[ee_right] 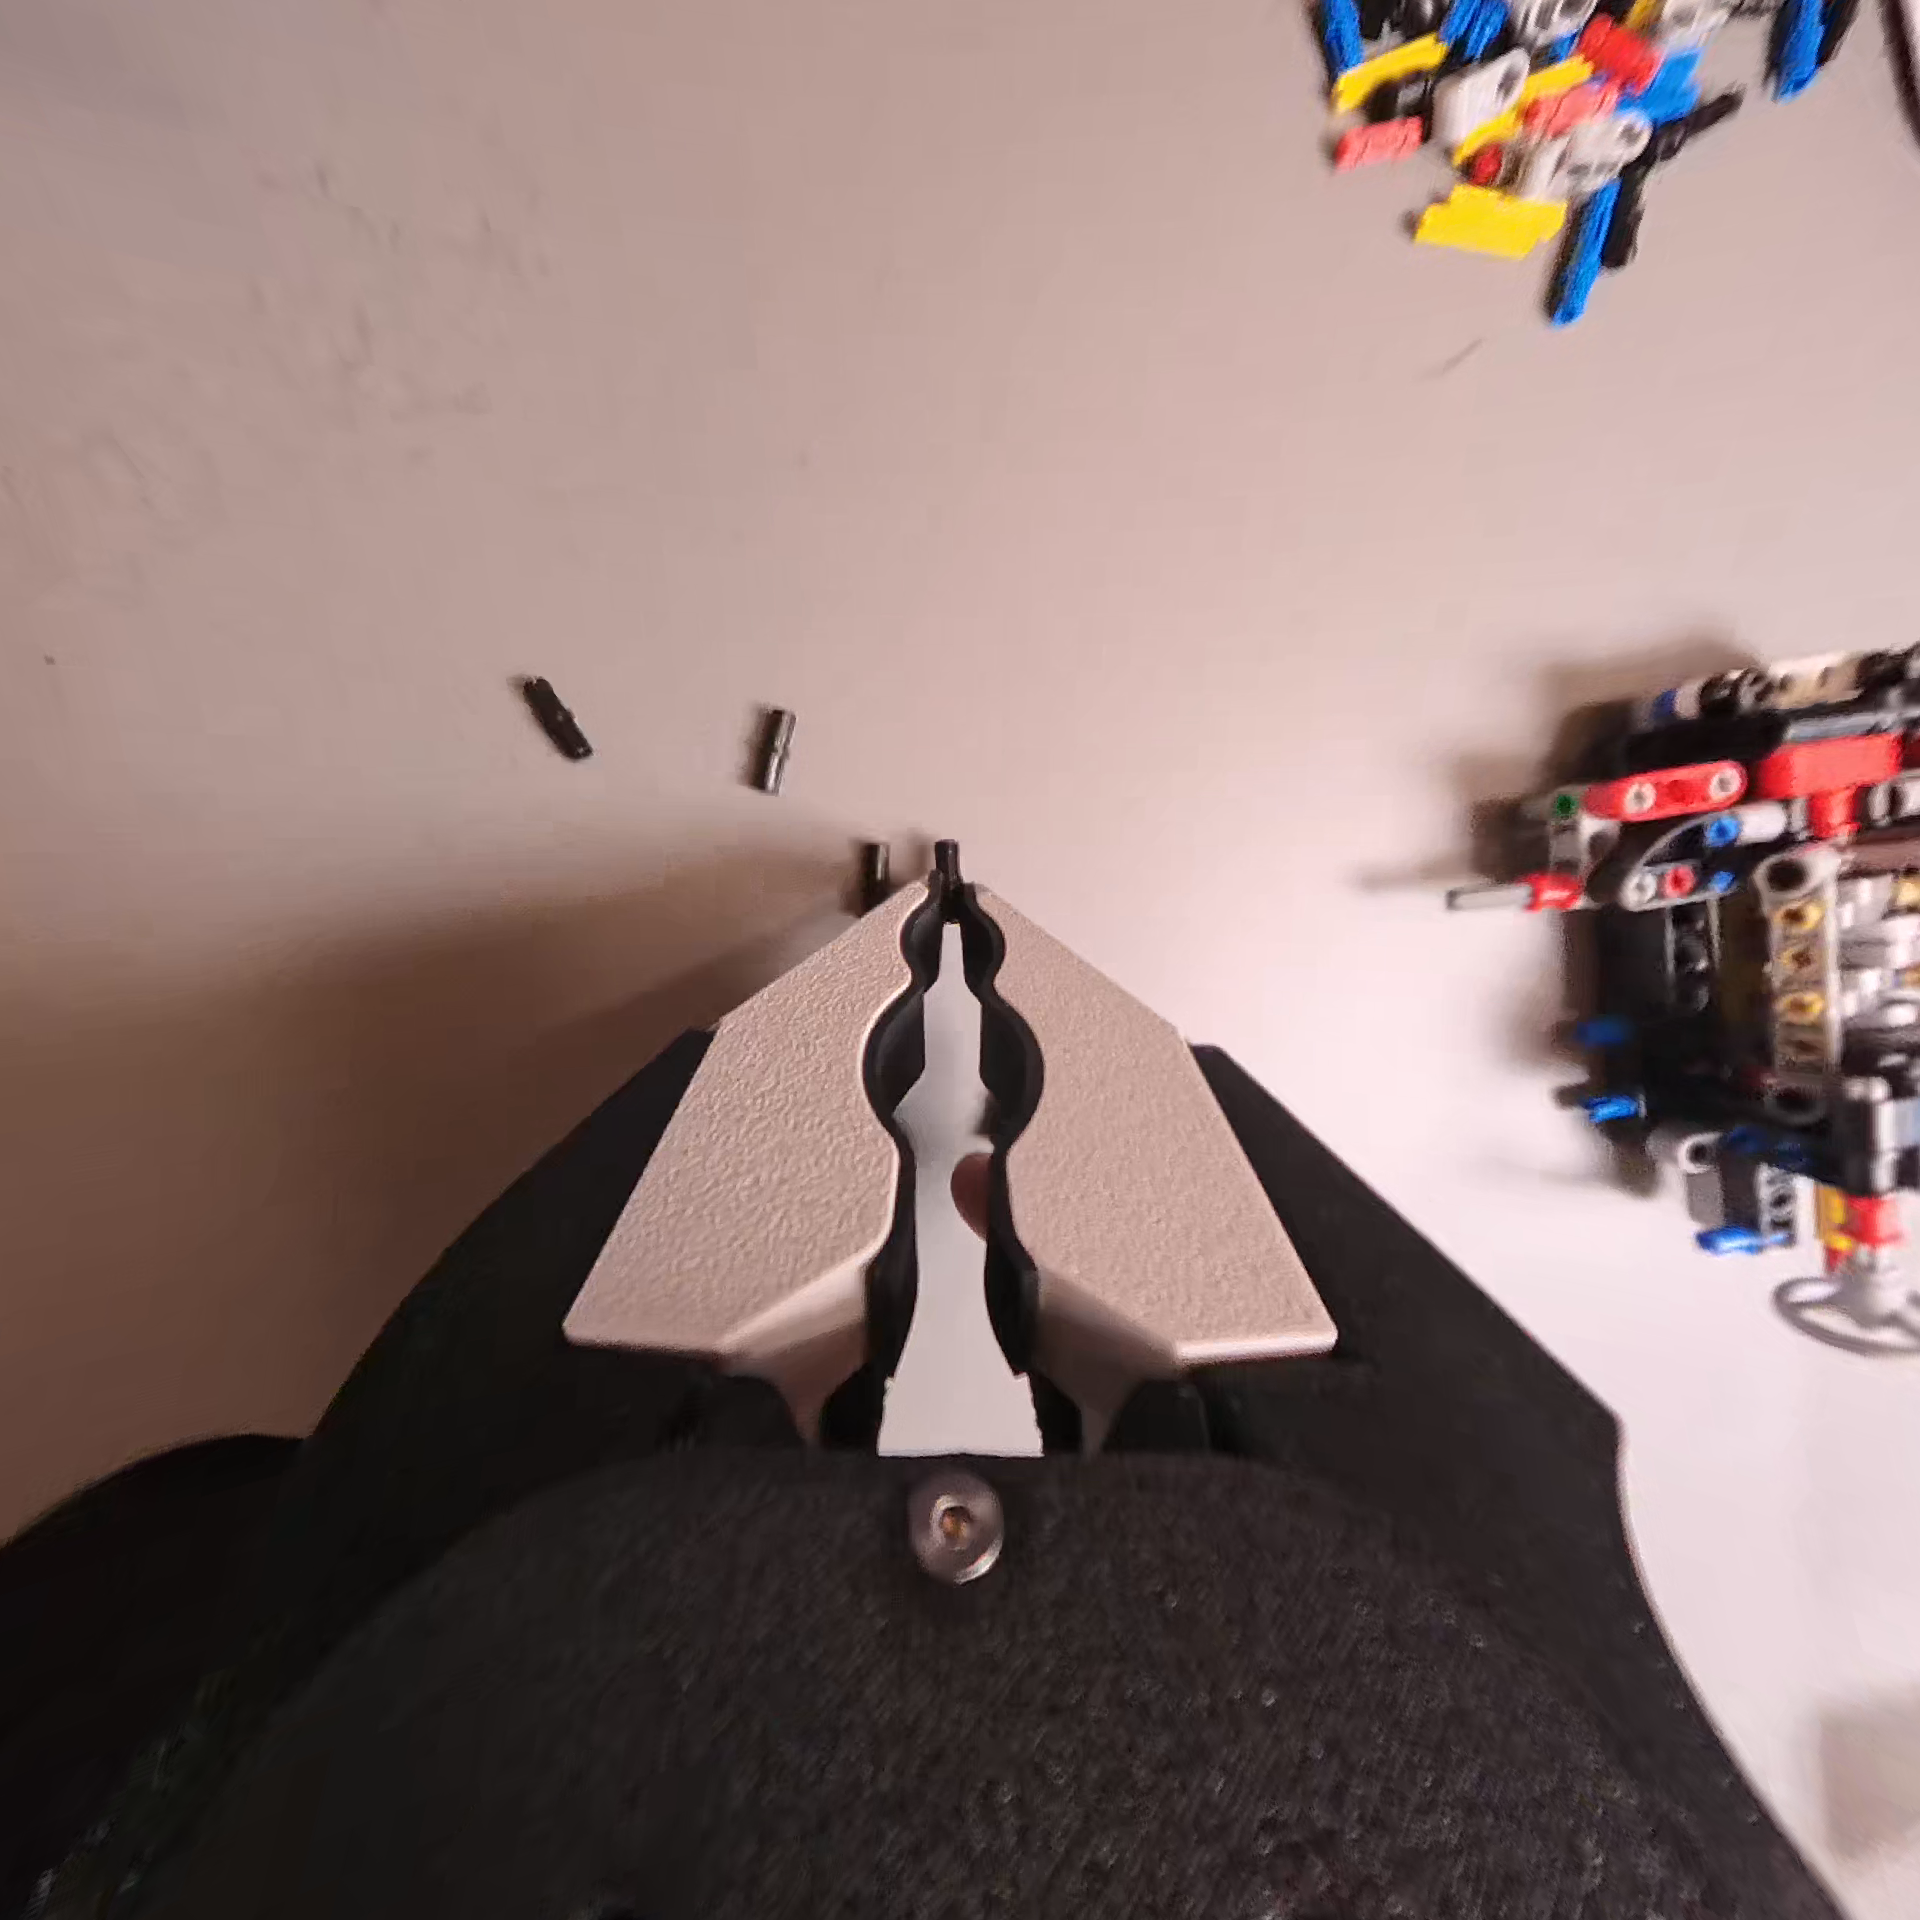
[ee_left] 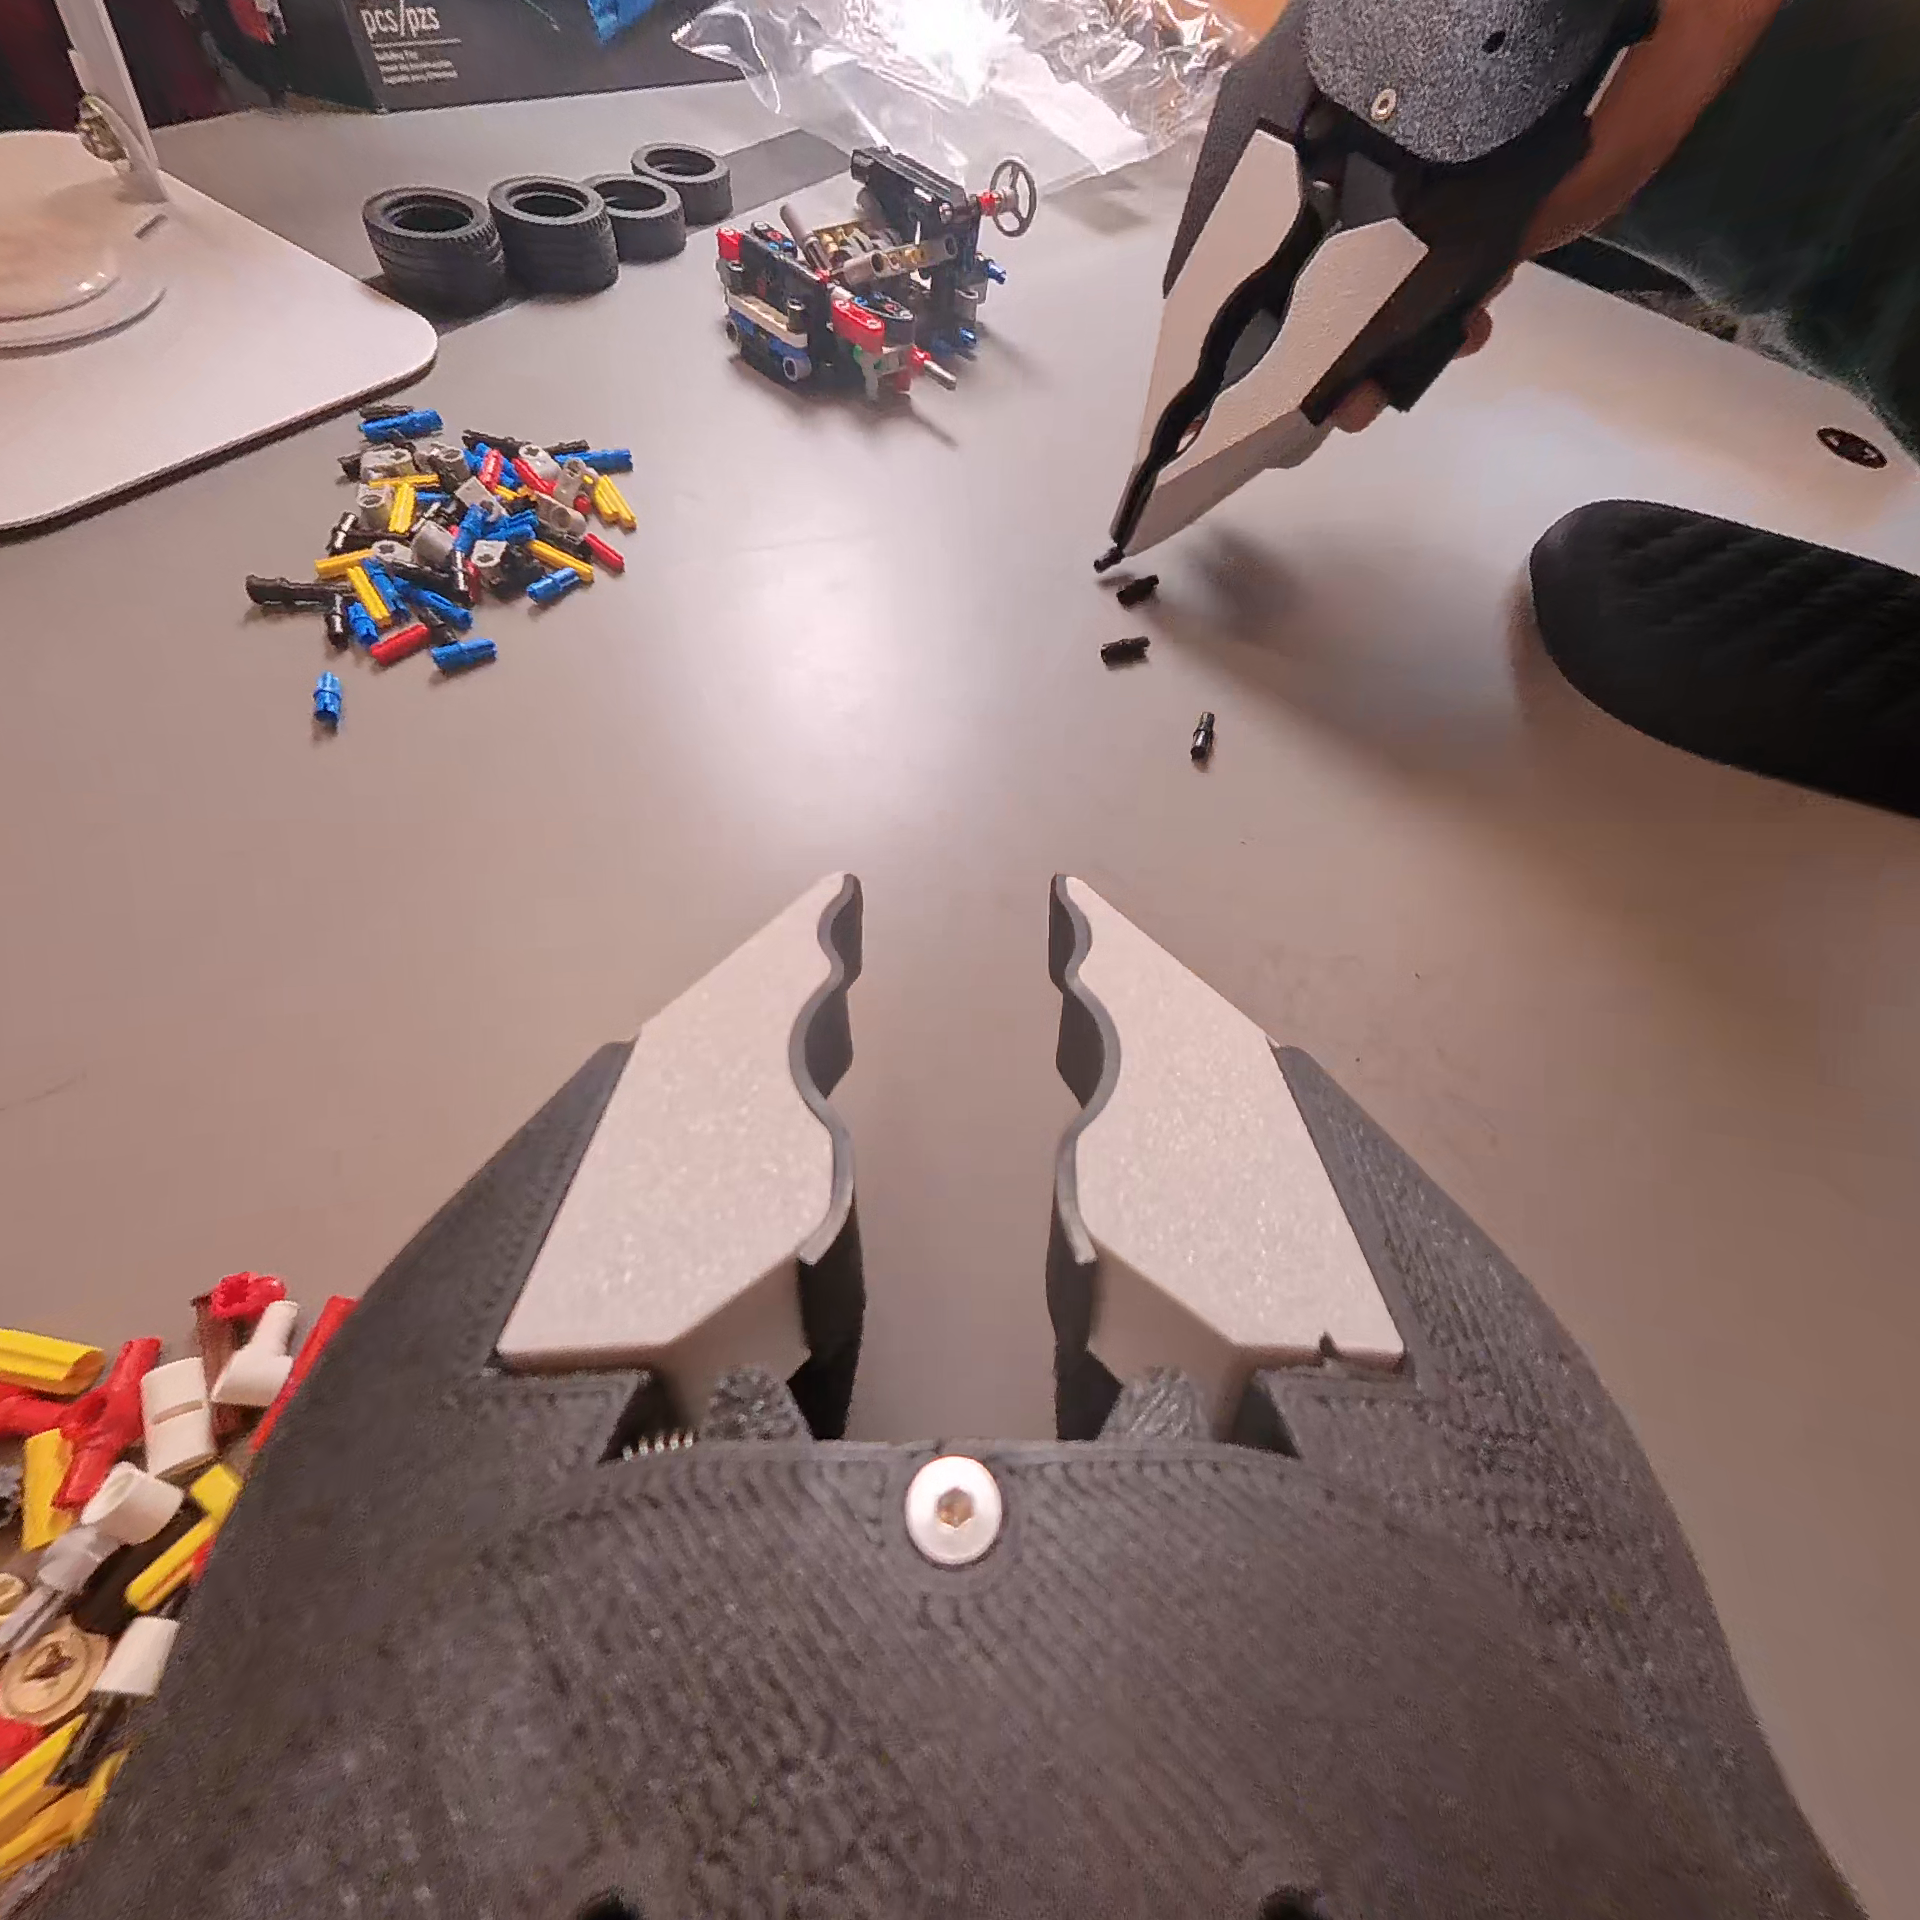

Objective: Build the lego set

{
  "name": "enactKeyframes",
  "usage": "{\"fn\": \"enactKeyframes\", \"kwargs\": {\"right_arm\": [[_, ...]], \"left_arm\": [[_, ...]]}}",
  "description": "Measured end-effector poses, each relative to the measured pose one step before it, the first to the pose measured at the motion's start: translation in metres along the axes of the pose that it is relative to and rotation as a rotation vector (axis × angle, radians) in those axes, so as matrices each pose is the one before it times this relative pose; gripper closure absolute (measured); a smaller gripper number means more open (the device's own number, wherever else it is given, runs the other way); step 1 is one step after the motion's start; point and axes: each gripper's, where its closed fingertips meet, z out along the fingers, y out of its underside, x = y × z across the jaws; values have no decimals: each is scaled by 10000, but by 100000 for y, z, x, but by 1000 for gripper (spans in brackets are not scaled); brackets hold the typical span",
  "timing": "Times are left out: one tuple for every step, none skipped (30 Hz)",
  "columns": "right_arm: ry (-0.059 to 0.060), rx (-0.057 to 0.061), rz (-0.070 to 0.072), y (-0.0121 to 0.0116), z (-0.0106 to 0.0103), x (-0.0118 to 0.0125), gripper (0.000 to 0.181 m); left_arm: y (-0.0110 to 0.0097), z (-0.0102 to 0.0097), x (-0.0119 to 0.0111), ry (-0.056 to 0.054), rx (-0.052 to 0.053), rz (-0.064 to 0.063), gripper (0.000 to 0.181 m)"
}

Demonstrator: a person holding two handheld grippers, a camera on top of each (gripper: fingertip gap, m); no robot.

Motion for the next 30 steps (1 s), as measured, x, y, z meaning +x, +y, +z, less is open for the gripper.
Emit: {"fn": "enactKeyframes", "kwargs": {"right_arm": [[49,-14,65,307,131,-96,180],[8,9,59,170,141,-84,180],[66,105,51,-65,60,39,179],[60,90,62,-92,33,63,179],[102,75,69,-70,34,139,177],[132,142,70,-149,-60,153,173],[123,278,89,-310,-242,89,171],[155,425,132,-483,-434,100,170],[195,516,186,-574,-607,122,169],[174,557,233,-558,-703,56,168],[122,584,259,-523,-749,-86,168],[61,548,256,-395,-743,-236,168],[41,478,202,-219,-728,-335,167],[16,445,142,-115,-716,-414,167],[-46,445,136,-71,-704,-513,167],[-105,431,181,-71,-674,-555,167],[-101,408,215,-67,-644,-493,167],[-37,401,209,-78,-581,-319,167],[34,372,179,-59,-502,-131,167],[103,302,151,31,-414,66,167],[119,219,138,110,-314,196,168],[90,158,160,150,-209,245,168],[52,96,161,121,-119,254,168],[19,26,108,68,-74,188,168],[31,-4,19,-21,-55,150,168],[34,42,-60,-126,-48,75,168],[-3,66,-60,-157,-33,-7,168],[-21,43,-9,-73,-19,-42,168],[-16,22,17,-21,-13,-32,168],[-17,10,5,39,-20,-40,168]], "left_arm": [[135,132,24,-11,-59,5,147],[144,119,-6,-20,-65,5,147],[136,108,-31,-39,-62,10,147],[99,81,-49,-42,-47,23,147],[49,59,-109,-52,-37,40,147],[-58,41,-244,-77,-14,49,147],[-156,30,-401,-90,-8,52,147],[-227,59,-550,-102,-25,53,147],[-264,122,-732,-122,-60,59,147],[-295,183,-837,-111,-83,48,147],[-362,272,-811,-26,-75,-2,149],[-371,367,-722,98,-92,-63,151],[-360,469,-816,90,-133,-55,153],[-345,565,-1034,-17,-165,0,155],[-379,612,-1123,-82,-136,60,156],[-353,651,-946,-2,-131,131,158],[-263,681,-835,27,-168,149,160],[-154,689,-1022,-136,-199,124,161],[-78,697,-1039,-173,-214,77,163],[-55,674,-951,-124,-199,0,164],[-93,599,-951,-140,-142,-46,165],[-88,536,-908,-116,-123,-64,165],[-17,477,-813,-85,-159,-81,165],[38,434,-666,-31,-182,-70,165],[56,423,-470,29,-175,-54,166],[19,354,-379,20,-126,-23,166],[-15,306,-180,68,-95,49,166],[16,251,-90,61,-104,82,166],[16,201,-10,42,-93,125,166],[7,178,79,48,-88,171,166]]}}
